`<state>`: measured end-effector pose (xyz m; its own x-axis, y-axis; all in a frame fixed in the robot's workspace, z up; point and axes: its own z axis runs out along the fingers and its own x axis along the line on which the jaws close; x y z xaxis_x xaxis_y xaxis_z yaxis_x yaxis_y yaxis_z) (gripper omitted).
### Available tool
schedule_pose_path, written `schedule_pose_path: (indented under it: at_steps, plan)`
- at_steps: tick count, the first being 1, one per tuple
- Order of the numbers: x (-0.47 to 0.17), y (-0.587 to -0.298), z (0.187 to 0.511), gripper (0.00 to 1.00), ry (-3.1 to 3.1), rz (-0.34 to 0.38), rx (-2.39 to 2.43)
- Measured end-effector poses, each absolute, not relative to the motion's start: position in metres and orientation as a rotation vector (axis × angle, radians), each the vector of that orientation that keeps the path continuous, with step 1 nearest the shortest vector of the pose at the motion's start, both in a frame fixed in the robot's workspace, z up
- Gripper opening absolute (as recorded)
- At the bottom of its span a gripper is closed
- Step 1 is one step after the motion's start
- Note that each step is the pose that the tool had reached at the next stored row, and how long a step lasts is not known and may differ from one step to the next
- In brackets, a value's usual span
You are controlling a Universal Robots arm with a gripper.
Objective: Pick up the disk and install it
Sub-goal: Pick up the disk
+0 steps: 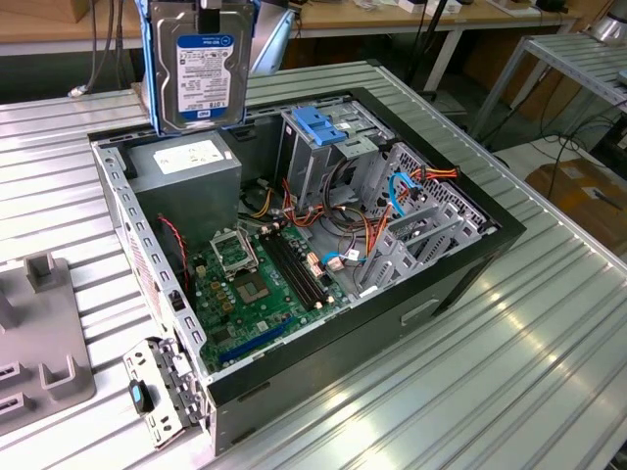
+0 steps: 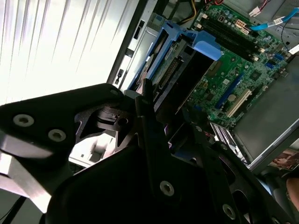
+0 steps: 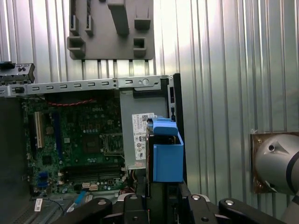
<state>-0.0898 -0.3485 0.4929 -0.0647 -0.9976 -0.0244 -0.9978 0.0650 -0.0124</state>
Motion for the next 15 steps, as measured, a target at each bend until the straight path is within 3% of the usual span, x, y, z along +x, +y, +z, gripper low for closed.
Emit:
schedule_pose_path:
  at_steps: [15]
  plan:
    - [-0.0813, -0.3485, 0.4929, 0.35, 2.273, 0.012, -2.130]
